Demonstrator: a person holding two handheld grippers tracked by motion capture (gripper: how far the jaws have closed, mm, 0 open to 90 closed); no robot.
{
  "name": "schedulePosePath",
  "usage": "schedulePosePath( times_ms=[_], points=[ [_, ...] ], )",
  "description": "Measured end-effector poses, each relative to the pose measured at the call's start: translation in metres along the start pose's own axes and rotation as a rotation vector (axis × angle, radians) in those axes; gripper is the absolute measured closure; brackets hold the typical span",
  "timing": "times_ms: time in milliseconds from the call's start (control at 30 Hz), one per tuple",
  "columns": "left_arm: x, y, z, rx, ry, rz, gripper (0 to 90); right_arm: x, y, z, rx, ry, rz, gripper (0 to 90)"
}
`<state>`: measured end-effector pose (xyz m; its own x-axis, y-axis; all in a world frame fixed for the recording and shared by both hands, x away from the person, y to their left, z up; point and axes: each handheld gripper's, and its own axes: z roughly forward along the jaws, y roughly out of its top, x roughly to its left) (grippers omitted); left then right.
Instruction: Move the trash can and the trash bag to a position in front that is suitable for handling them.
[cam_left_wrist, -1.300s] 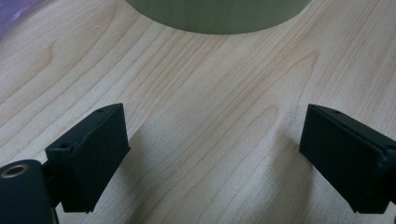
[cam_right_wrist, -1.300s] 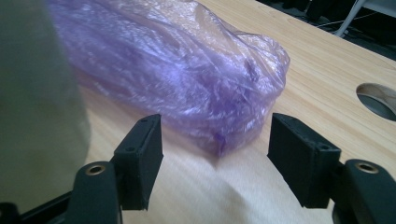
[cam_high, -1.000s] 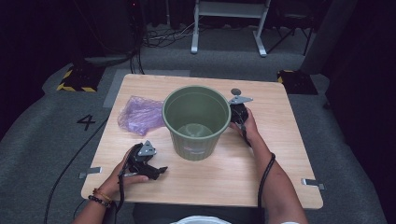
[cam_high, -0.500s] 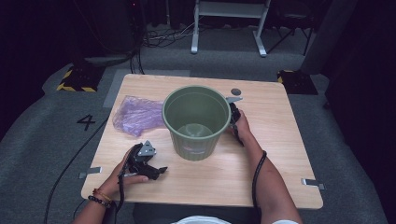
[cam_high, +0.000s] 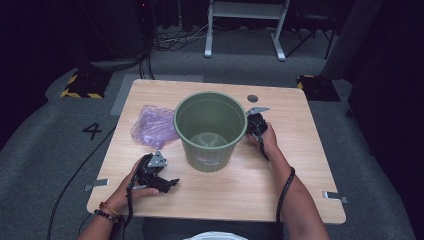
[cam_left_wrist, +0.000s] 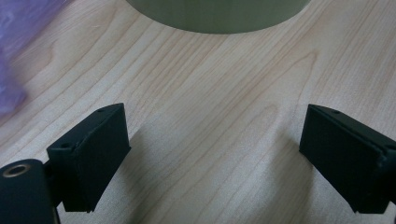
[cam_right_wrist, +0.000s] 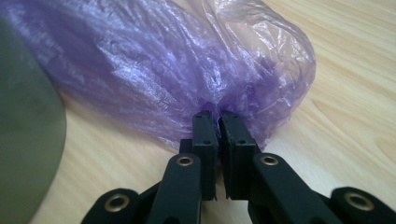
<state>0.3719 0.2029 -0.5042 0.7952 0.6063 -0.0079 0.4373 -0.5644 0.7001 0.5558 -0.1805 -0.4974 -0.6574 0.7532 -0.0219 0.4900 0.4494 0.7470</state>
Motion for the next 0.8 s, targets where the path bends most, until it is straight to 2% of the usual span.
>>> schedulePosePath(
  times_ms=[167, 300, 333, 367, 467, 600, 633, 667, 800],
  points=[
    [0.000, 0.000, 0.000, 0.000, 0.001, 0.000, 8.0, -0.004, -0.015, -0.018, 0.009, -0.037, -0.009, 85.4],
    [0.000, 0.000, 0.000, 0.000, 0.001, 0.000, 8.0, -0.010, -0.033, -0.039, 0.015, -0.062, 0.007, 85.2],
    [0.000, 0.000, 0.000, 0.000, 0.001, 0.001, 8.0, -0.013, -0.043, -0.050, 0.016, -0.066, 0.026, 85.1],
    [0.000, 0.000, 0.000, 0.000, 0.001, 0.001, 8.0, -0.013, -0.043, -0.050, 0.016, -0.066, 0.026, 85.1],
    [0.000, 0.000, 0.000, 0.000, 0.001, 0.001, 8.0, -0.013, -0.055, -0.065, 0.022, -0.076, 0.038, 84.7],
    [0.000, 0.000, 0.000, 0.000, 0.001, 0.001, 8.0, -0.009, -0.074, -0.086, 0.031, -0.090, 0.031, 83.5],
    [0.000, 0.000, 0.000, 0.000, 0.001, 0.001, 8.0, -0.005, -0.082, -0.097, 0.034, -0.092, 0.020, 82.7],
    [0.000, 0.000, 0.000, 0.000, 0.001, 0.001, 8.0, -0.005, -0.082, -0.097, 0.034, -0.092, 0.020, 82.7],
    [0.000, 0.000, 0.000, 0.000, 0.001, 0.001, 8.0, 0.006, -0.103, -0.119, 0.030, -0.102, 0.018, 81.8]
  ],
)
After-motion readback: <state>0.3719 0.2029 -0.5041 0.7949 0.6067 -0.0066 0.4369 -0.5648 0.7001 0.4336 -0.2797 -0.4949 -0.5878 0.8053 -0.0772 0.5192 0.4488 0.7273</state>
